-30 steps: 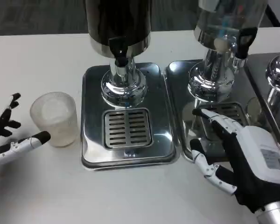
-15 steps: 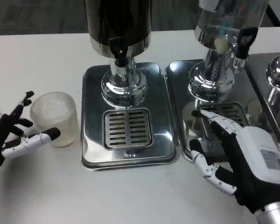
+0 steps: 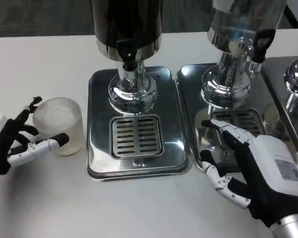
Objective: Grasp the cup under the faucet to collect the drink, then remove the cup.
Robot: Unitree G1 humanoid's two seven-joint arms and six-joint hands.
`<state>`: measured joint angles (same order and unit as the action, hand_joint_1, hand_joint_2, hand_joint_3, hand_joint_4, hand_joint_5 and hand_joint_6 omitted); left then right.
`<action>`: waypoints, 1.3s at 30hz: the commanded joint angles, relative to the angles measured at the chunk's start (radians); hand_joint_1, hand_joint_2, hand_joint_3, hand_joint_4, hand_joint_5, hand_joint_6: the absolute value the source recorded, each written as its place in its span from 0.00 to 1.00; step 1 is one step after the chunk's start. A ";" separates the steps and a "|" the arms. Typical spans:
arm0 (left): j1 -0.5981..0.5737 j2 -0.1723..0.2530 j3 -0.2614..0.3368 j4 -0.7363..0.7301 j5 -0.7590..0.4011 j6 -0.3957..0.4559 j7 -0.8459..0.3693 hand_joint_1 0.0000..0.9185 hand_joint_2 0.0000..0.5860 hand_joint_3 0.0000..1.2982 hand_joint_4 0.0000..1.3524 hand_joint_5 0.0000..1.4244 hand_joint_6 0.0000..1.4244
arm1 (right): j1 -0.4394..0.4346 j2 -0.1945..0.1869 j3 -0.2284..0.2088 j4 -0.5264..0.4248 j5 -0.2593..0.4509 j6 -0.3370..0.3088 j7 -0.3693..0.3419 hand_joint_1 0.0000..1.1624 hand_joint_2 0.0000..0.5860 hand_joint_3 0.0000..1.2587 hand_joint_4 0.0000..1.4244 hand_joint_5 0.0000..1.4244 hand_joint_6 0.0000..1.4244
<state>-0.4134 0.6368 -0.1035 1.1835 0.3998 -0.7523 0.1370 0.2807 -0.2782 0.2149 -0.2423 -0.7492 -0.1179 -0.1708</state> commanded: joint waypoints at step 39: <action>-0.017 -0.046 -0.093 0.019 0.053 -0.020 0.298 0.24 0.31 0.35 0.41 0.63 0.87 | -0.026 -0.001 -0.003 0.010 0.056 0.000 0.027 0.30 0.75 0.19 0.14 0.15 0.25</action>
<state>-0.4373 0.5816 -0.2048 1.2044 0.4460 -0.7410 0.3889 0.2600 -0.2796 0.2134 -0.2395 -0.7015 -0.1177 -0.1486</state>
